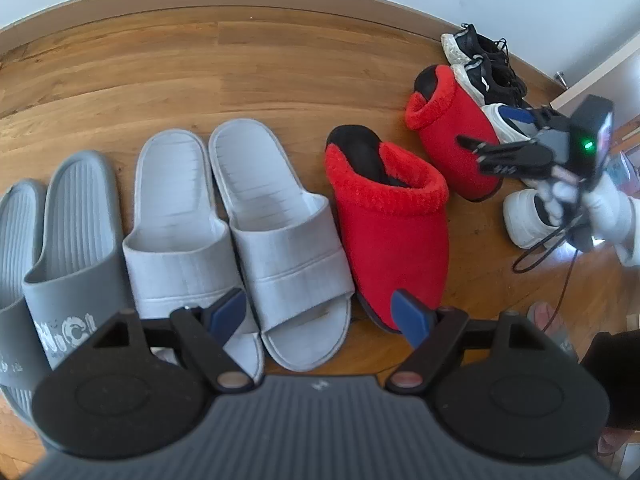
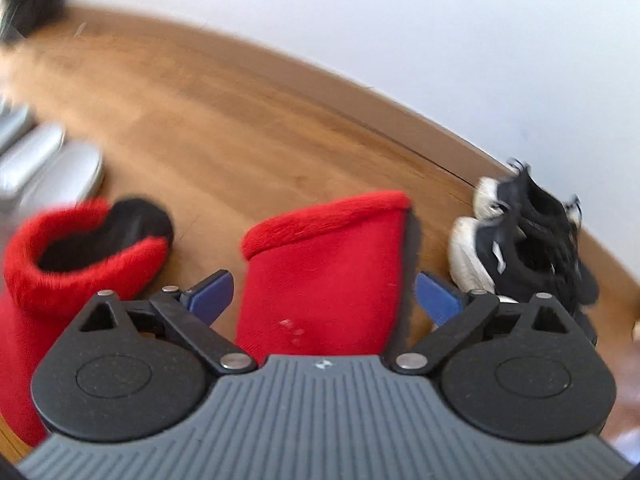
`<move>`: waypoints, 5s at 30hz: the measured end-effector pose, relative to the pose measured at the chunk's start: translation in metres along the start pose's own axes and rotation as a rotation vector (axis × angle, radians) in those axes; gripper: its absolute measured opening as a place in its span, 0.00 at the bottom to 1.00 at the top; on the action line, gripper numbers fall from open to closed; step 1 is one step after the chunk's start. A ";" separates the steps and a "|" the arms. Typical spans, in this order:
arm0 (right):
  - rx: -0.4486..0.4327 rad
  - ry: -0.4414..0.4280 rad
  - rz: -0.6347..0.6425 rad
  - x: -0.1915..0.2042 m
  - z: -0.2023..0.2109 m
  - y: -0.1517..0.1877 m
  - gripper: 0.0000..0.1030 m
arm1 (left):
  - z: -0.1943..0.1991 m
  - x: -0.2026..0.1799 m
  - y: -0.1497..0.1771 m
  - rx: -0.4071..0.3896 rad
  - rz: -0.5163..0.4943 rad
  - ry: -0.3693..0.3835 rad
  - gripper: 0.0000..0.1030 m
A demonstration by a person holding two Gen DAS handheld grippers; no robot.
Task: Organize scattered shoes
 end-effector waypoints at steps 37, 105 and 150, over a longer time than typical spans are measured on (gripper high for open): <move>0.124 -0.004 -0.215 -0.075 0.039 0.075 0.99 | -0.031 -0.104 -0.090 -0.225 -0.401 0.017 0.83; 0.221 -0.216 -0.273 -0.022 -0.023 0.064 0.94 | -0.038 -0.015 -0.082 -0.070 -0.078 -0.113 0.89; 0.172 0.115 -0.631 -0.180 0.157 0.163 0.99 | -0.089 -0.261 -0.089 -0.165 -0.285 0.219 0.94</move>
Point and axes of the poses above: each gripper's, at about its wrist camera, not at the fingertips, and z roughly against the way its jaws point, x to its left, y to its underside, the point moved 9 cm from there along -z, roughly the way its jaws point, and after that the axes turned 1 degree about z, right-handed, at the moved point
